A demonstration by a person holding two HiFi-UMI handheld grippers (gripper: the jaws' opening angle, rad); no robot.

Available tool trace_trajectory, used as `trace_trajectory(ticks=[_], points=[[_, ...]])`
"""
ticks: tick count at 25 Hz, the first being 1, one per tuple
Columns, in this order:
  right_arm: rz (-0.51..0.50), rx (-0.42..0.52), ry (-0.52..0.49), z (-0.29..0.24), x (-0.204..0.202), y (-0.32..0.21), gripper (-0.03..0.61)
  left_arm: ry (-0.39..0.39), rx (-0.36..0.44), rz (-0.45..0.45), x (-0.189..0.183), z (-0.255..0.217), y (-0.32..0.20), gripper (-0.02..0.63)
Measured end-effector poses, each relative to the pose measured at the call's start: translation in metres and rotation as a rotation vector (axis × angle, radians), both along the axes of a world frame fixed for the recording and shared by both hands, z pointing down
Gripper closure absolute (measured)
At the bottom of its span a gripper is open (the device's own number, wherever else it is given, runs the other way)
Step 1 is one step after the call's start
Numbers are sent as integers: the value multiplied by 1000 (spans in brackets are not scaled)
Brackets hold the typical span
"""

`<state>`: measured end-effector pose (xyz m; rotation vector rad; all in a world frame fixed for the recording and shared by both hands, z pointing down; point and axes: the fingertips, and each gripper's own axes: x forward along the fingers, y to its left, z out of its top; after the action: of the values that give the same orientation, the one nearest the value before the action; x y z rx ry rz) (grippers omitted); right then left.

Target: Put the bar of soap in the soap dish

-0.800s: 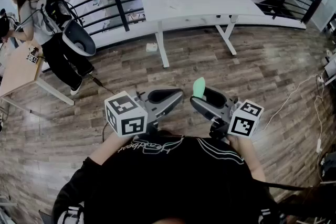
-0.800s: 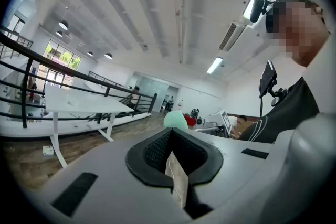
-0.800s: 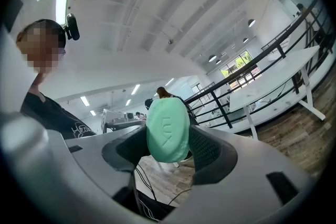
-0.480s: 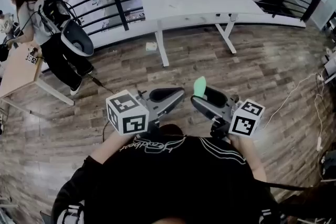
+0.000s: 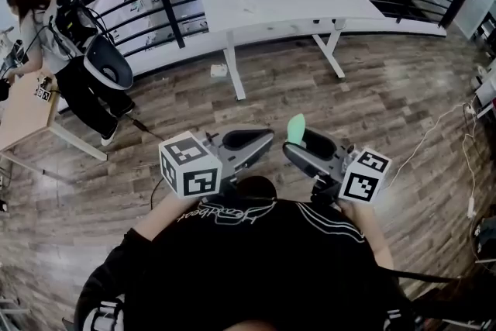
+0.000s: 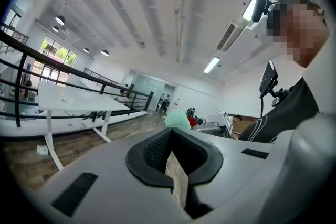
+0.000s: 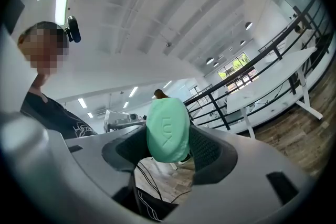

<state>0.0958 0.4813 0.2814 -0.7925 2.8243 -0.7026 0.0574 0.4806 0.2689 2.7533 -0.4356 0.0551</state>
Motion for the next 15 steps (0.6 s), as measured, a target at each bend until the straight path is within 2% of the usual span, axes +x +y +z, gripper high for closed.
trace_trajectory(ticks=[15], points=[[27, -31, -17, 12, 12, -12, 360, -8, -39, 0, 6, 13, -12, 606]])
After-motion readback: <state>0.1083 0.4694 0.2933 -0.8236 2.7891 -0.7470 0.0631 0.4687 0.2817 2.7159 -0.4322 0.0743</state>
